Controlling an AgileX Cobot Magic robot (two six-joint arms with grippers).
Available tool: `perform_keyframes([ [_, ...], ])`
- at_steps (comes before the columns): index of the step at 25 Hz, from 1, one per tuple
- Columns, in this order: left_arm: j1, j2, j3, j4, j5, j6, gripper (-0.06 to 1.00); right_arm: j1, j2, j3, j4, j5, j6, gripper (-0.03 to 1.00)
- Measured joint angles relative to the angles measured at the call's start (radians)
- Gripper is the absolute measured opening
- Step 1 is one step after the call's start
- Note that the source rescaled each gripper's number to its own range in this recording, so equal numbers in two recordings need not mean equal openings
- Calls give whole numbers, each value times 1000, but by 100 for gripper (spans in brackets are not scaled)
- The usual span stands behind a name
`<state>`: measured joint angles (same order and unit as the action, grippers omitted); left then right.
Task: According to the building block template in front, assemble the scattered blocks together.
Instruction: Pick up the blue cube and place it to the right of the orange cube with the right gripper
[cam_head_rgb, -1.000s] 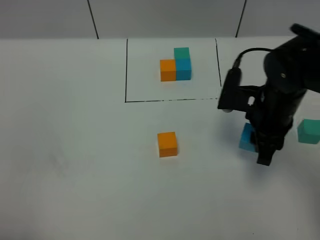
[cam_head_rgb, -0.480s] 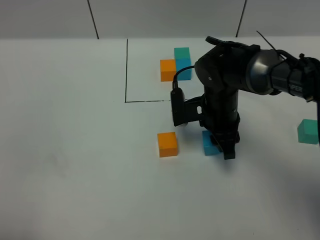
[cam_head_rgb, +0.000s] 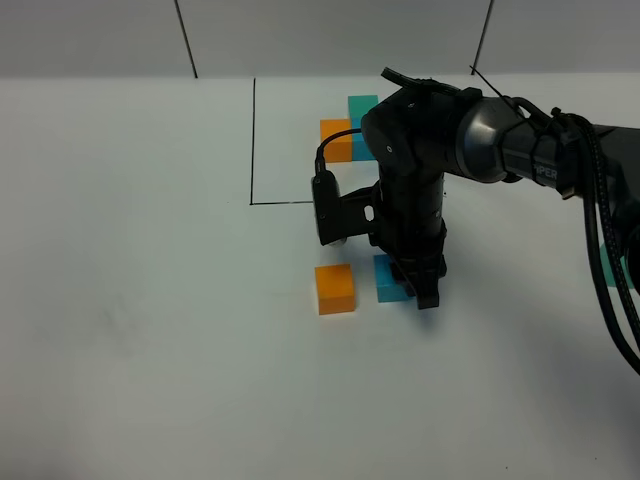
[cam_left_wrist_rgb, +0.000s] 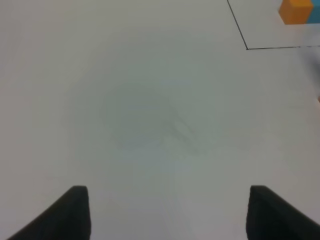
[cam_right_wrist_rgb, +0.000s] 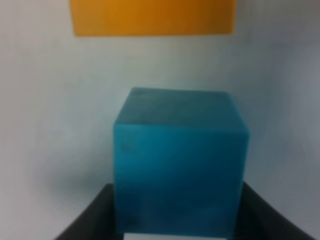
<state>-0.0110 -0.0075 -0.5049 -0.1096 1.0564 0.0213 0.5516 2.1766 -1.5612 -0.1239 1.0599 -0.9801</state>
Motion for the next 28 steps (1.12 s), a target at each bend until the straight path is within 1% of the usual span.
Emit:
perform_keyframes([
  [13,0,0,0,0,0,0,41,31,20,-10,18,-4,3,3],
  [19,0,0,0,0,0,0,41,35,20,-10,72,-24,21,3],
  [28,0,0,0,0,0,1,41,35,20,-10,97,-34,40,3],
])
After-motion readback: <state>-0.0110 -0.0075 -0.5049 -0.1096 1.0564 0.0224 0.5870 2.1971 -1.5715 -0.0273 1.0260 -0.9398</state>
